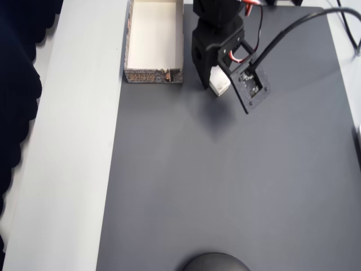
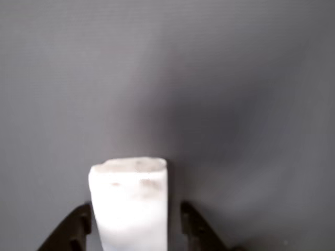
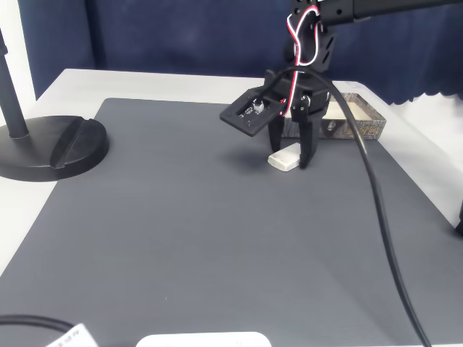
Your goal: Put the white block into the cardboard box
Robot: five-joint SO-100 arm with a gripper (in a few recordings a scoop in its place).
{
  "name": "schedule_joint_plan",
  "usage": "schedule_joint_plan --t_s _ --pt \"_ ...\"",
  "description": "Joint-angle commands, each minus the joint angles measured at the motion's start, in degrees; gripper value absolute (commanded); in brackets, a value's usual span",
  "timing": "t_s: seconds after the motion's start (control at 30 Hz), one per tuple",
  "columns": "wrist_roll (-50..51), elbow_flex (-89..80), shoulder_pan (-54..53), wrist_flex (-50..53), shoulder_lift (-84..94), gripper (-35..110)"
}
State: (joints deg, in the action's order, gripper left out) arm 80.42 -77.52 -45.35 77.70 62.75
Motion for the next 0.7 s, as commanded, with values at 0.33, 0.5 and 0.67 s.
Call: schedule_joint_plan --t_s 0.33,0.5,0.67 --pt "-0.88 -0.88 0.62 0.00 5.98 15" --pt "-0.97 -1.76 0.70 0.79 5.98 9" --pt "-4.04 -1.85 0.97 1.14 6.06 2"
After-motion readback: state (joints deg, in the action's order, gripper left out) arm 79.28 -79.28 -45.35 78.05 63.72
